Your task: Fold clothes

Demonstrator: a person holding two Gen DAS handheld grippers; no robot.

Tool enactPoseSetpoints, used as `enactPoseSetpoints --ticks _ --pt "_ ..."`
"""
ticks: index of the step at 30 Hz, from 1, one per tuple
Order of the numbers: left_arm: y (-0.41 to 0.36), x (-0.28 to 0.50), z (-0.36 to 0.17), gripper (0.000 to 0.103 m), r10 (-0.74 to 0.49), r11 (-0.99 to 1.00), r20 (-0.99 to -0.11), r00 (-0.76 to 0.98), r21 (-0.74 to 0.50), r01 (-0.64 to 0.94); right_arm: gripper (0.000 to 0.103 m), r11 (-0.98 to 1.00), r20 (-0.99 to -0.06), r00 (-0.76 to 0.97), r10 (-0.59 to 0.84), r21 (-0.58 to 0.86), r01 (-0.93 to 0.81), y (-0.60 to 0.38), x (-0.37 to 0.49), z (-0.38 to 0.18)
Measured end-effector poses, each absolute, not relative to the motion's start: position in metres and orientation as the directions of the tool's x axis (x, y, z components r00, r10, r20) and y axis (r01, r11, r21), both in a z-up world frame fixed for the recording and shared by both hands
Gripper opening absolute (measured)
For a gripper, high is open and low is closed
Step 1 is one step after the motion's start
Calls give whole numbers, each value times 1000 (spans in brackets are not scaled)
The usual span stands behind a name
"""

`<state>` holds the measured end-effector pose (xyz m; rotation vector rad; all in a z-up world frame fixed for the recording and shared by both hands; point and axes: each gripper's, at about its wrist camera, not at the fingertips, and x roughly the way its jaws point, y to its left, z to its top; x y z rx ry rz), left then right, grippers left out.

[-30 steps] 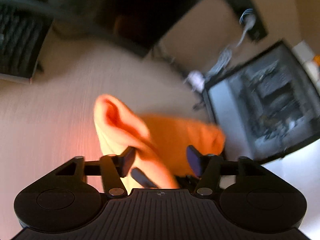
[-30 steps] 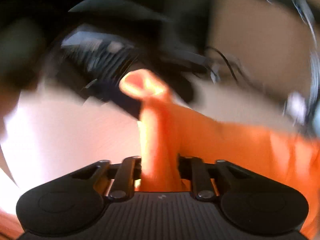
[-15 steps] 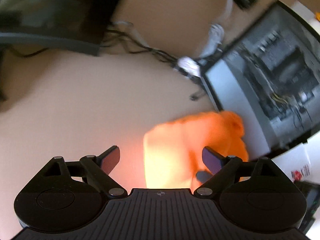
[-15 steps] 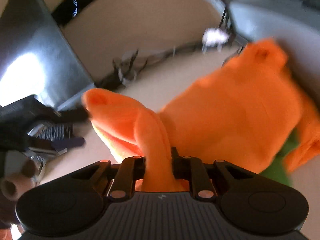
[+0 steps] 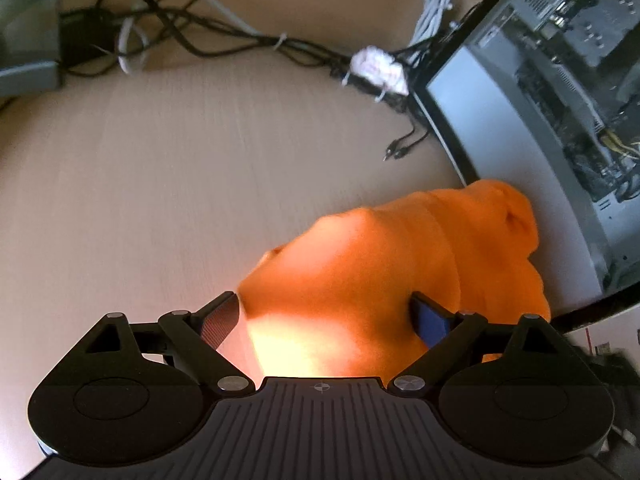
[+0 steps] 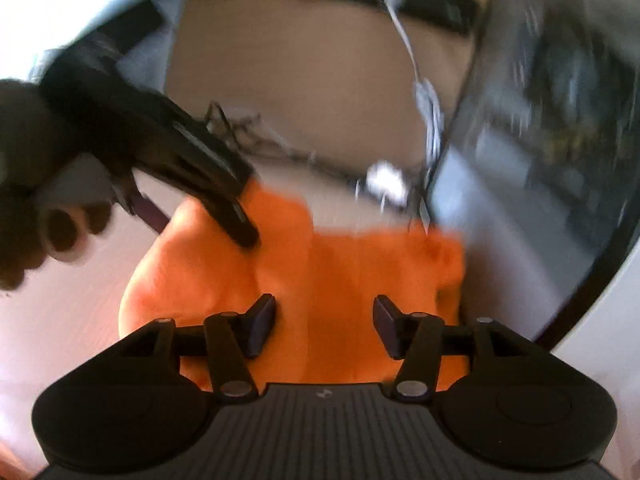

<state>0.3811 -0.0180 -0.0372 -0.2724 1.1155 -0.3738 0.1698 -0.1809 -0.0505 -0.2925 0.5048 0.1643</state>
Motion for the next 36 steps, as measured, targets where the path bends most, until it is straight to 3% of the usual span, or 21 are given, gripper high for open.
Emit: enactPoseSetpoints --ticks 1,2,4,7,11,20,28,34,36 --pt "-20 384 -39 95 -425 905 -823 378 -396 155 58 938 -475 871 128 -228 -262 -176 166 -44" --pt "-22 387 -41 95 -427 904 -827 366 -398 155 69 931 -471 866 170 -212 -298 -170 165 -40" --pt "-26 391 -44 95 -421 907 -835 354 -390 158 80 918 -503 839 210 -194 -345 -156 165 -46" --pt "-30 393 -46 95 -419 908 -841 342 -388 157 80 899 -568 815 117 -289 -331 -135 178 -77" --pt "-16 386 -38 95 -447 894 -823 350 -425 142 81 869 -621 772 137 -299 -395 -125 184 -95" --pt "80 347 2 94 -477 847 -736 480 -531 29 84 814 -656 751 76 -394 -427 -89 190 -113" --pt "124 326 -11 95 -492 822 -739 460 -568 -33 88 802 -653 757 3 -451 -392 -71 179 -113" --pt "84 334 -15 95 -551 823 -732 400 -557 115 87 933 -614 789 19 -272 -234 -125 177 -75" --pt "63 346 -16 95 -569 818 -729 380 -552 165 87 937 -614 789 -9 -281 -208 -137 175 -73"
